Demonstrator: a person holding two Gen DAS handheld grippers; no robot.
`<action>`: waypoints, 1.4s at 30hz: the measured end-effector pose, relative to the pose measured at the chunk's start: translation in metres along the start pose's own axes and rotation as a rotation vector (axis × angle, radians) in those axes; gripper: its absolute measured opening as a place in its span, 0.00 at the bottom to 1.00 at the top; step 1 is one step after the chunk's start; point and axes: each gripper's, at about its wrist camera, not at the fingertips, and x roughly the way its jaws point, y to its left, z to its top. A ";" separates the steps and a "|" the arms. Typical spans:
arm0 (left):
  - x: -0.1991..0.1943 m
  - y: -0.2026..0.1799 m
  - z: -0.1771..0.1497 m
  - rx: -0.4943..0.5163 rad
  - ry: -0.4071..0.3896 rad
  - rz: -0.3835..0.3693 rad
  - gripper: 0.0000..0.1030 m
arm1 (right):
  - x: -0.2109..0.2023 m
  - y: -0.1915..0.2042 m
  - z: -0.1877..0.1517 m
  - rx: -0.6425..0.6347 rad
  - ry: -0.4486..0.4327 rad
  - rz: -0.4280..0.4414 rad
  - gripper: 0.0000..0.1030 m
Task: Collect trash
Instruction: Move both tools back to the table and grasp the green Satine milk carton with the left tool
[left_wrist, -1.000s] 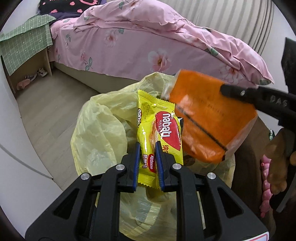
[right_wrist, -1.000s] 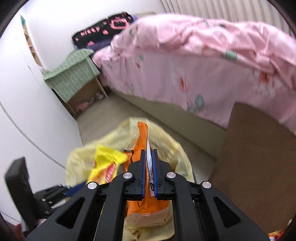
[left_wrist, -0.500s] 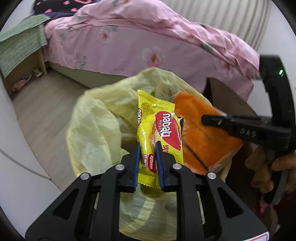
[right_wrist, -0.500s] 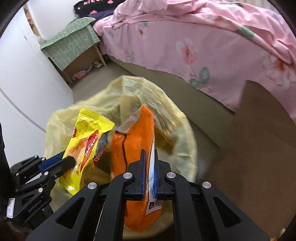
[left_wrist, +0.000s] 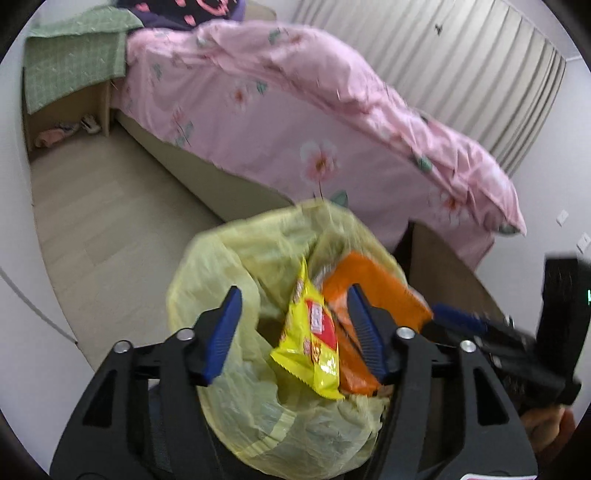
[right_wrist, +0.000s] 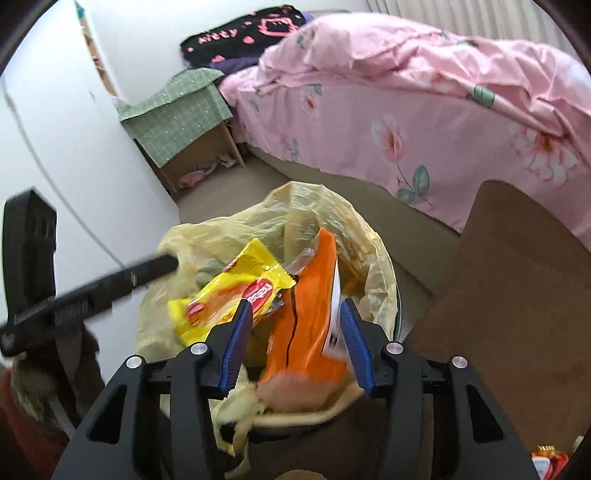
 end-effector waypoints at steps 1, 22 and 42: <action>-0.006 -0.001 0.001 -0.002 -0.026 0.011 0.57 | -0.008 -0.001 -0.002 0.003 -0.015 0.007 0.45; -0.032 -0.183 -0.062 0.433 0.014 -0.342 0.61 | -0.242 -0.073 -0.157 0.188 -0.323 -0.546 0.59; 0.113 -0.491 -0.110 0.967 0.301 -0.572 0.64 | -0.312 -0.155 -0.280 0.457 -0.402 -0.829 0.61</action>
